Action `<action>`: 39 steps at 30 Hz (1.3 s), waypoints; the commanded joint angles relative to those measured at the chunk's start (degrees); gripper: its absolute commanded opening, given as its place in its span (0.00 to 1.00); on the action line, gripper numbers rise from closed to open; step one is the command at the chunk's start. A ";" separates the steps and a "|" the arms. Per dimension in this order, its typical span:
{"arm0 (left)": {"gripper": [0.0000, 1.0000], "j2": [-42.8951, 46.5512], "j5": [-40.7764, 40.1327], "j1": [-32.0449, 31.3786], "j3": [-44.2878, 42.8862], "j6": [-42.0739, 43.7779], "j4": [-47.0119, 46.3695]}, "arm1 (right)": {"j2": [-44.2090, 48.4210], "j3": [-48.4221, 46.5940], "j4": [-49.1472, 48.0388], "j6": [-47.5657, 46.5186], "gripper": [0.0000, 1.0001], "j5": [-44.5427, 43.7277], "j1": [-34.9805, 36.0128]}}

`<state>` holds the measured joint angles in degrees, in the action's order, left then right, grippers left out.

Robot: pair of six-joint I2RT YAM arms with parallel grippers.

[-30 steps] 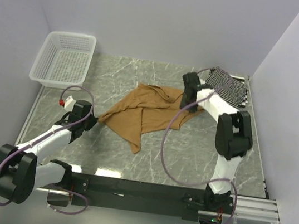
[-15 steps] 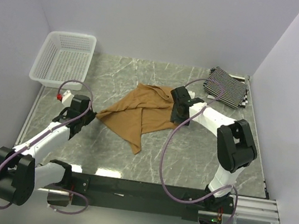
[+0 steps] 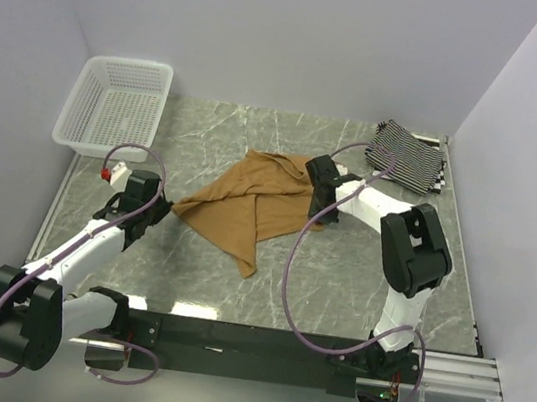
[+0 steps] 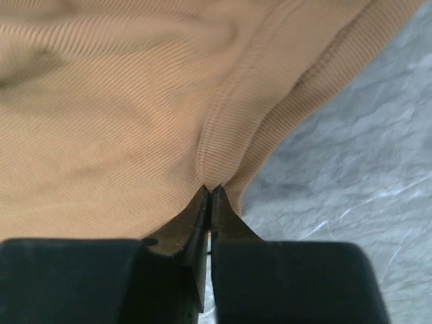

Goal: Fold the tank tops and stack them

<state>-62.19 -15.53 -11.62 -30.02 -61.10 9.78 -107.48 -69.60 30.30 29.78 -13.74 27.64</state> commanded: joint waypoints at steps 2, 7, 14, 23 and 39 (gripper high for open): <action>0.01 1.02 1.81 0.37 0.22 0.72 -1.08 | -4.39 -6.57 1.25 -2.35 0.00 -1.99 -5.48; 0.01 0.76 7.43 0.19 4.08 -1.91 -5.02 | -17.54 -30.94 8.60 -5.17 0.00 -5.06 -11.80; 0.01 1.46 11.05 -6.13 12.00 -7.01 -8.47 | -37.71 -76.01 27.34 -7.37 0.07 -10.00 -13.84; 0.01 3.04 3.14 -10.09 11.04 -4.03 -3.20 | -6.36 -30.01 9.43 -4.12 0.51 -7.54 -11.56; 0.01 8.58 0.23 -10.00 10.68 -1.74 -1.08 | 19.94 19.76 -9.29 5.02 0.44 5.55 -3.82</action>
<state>-54.81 -14.04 -21.50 -18.02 -64.07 8.49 -90.91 -51.42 27.88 31.79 -11.73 21.98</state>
